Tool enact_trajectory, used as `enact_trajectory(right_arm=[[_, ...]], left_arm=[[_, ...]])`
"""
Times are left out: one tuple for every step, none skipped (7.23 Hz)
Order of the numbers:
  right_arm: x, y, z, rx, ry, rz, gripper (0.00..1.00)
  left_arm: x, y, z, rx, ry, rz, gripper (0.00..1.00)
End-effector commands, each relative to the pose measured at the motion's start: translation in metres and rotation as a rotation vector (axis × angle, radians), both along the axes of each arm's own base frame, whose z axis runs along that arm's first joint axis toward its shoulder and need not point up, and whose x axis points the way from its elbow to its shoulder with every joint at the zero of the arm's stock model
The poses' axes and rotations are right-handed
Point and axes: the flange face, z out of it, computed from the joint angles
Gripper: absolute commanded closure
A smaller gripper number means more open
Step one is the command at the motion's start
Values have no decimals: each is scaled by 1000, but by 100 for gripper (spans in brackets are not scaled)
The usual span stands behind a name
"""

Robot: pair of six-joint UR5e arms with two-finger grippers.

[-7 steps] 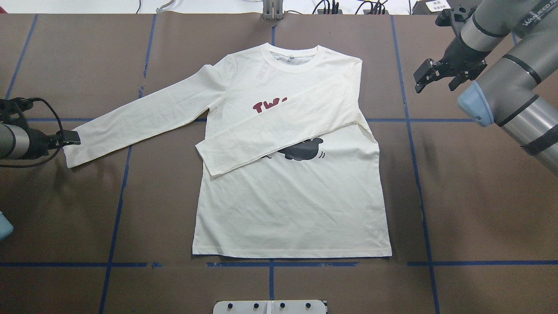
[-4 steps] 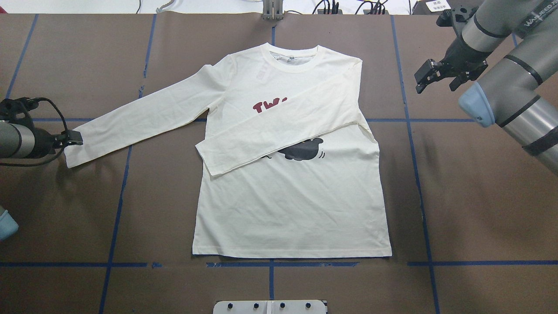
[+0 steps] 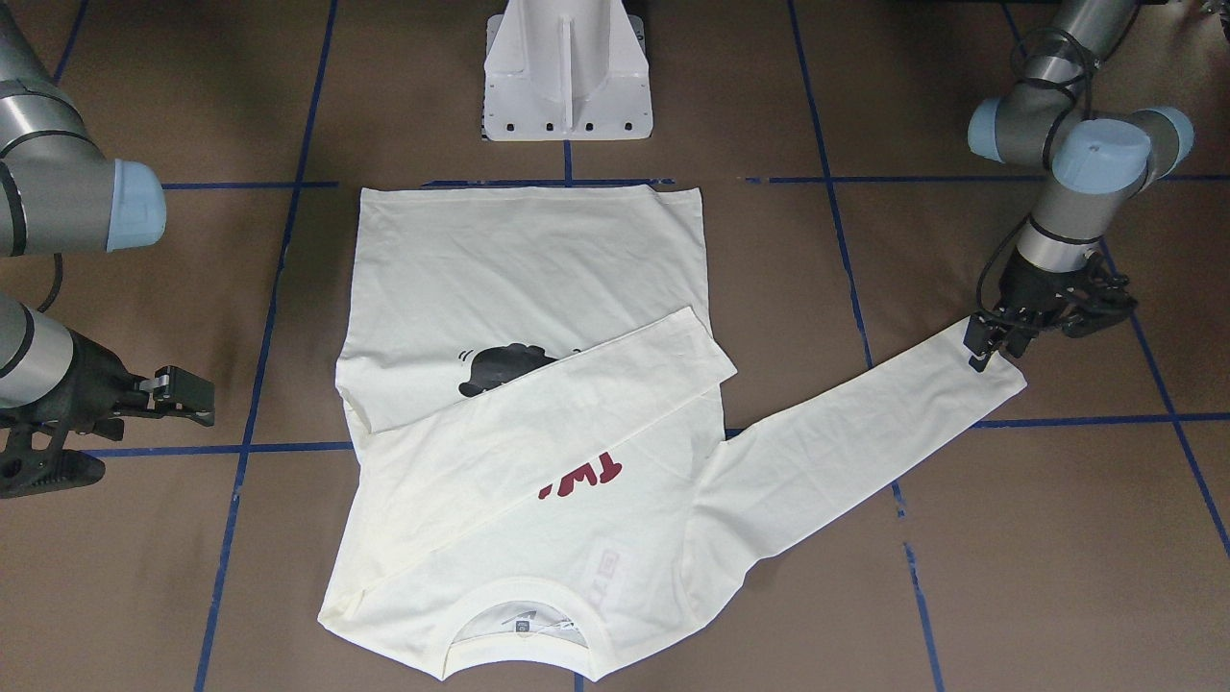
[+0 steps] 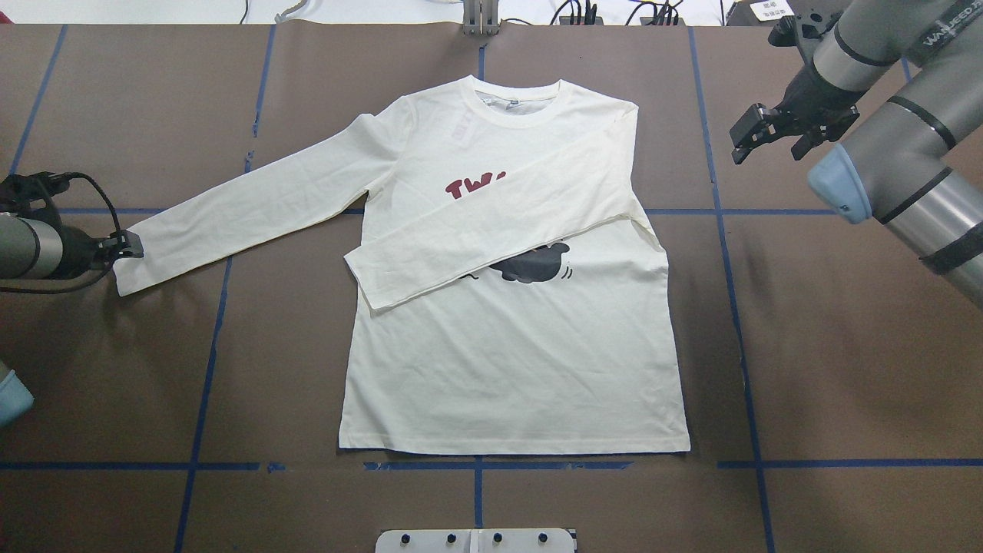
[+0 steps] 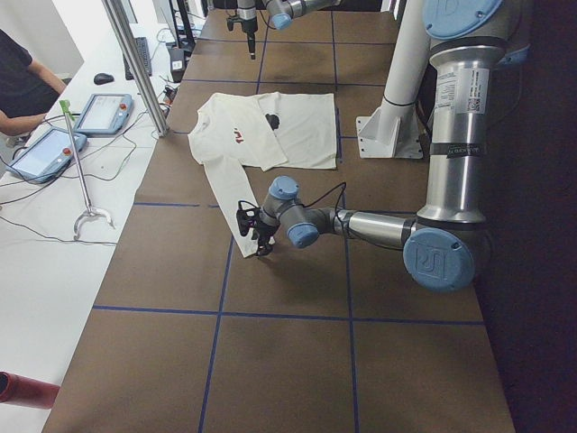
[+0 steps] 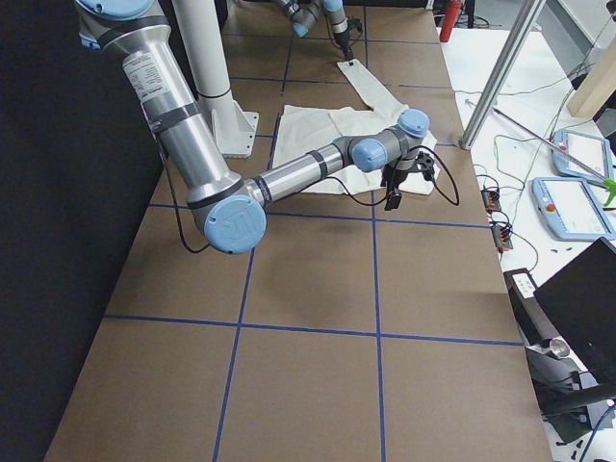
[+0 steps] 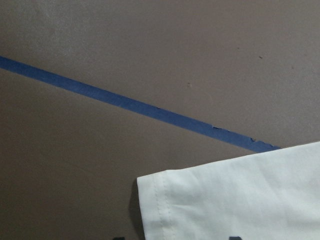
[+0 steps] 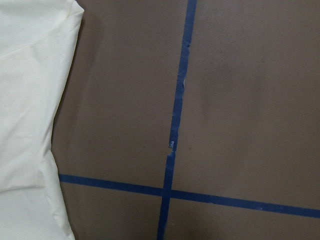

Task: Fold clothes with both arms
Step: 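Grasp the other sleeve cuff with the left gripper while the right gripper withdraws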

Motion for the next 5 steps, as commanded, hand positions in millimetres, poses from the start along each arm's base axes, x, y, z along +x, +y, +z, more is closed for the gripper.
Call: enact_trajectory(right_arm=[[0, 0, -1, 2, -1, 0, 0], [0, 1, -2, 4, -2, 0, 0], [1, 1, 0, 1, -1, 0, 0], [1, 1, -1, 2, -1, 0, 0], [1, 1, -1, 2, -1, 0, 0]], left_arm=[[0, 1, 1, -2, -1, 1, 36], [1, 1, 0, 0, 0, 3, 38], [2, 1, -1, -2, 2, 4, 47], [2, 1, -2, -2, 5, 4, 64], [2, 2, -6, 2, 10, 3, 82]])
